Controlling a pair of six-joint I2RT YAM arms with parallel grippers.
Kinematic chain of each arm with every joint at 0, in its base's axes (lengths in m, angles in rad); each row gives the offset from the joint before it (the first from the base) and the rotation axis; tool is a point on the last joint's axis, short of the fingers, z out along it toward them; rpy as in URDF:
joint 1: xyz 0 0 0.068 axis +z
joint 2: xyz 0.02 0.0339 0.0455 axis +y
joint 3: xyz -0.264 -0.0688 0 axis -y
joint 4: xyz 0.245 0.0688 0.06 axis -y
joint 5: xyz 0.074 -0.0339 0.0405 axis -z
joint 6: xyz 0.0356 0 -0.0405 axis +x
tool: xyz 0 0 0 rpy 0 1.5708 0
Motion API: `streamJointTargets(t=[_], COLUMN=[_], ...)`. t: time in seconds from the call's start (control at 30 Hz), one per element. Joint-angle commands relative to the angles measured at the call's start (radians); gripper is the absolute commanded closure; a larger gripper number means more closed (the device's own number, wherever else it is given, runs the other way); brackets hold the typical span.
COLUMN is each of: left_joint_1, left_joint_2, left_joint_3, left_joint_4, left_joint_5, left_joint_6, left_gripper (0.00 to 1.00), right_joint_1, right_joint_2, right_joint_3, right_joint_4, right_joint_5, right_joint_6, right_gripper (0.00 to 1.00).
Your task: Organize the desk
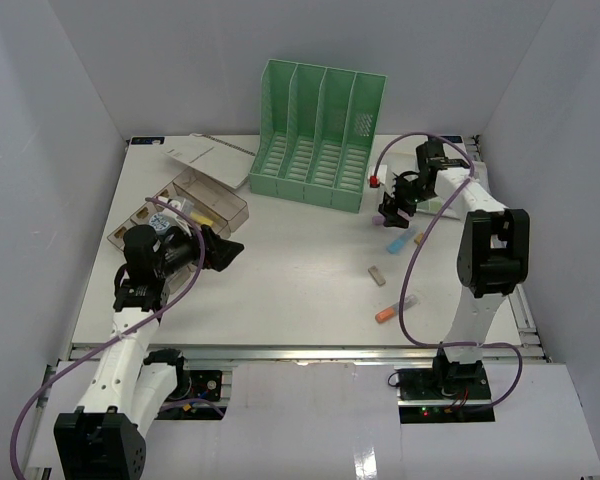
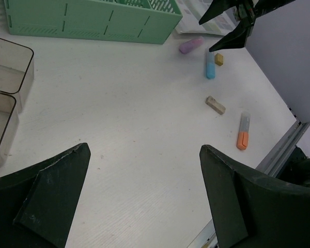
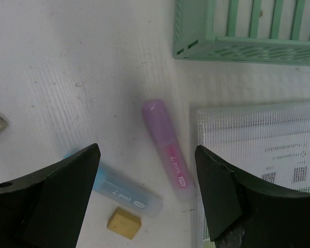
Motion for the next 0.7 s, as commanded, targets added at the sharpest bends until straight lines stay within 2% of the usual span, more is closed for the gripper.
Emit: streamJointTargets(t=[0.0, 0.5, 0.67], left_joint_1=[0.003, 0.003, 0.003], left_joint_2=[-0.033, -0.032, -0.029], left_joint_3=[0.016, 0.012, 0.006], left_joint_4=[-0.004, 0.011, 0.029], left_joint_5=[-0.021, -0.008, 0.002], left_joint_6=[0.023, 0.007, -0.015], left_gripper=[0.02, 0.02, 0.02], right_joint_1=[0.008, 0.032, 0.031], right_joint_2=[0.052, 0.116, 0.131], right_joint_3=[0.047, -0.041, -0.055], right_joint_4=[-0.048, 0.077, 0.081], right_joint_5=[0.05, 0.154, 0.163], right_joint_6=[-0.076, -0.051, -0.049], right_gripper=[0.2, 0.24, 0.3])
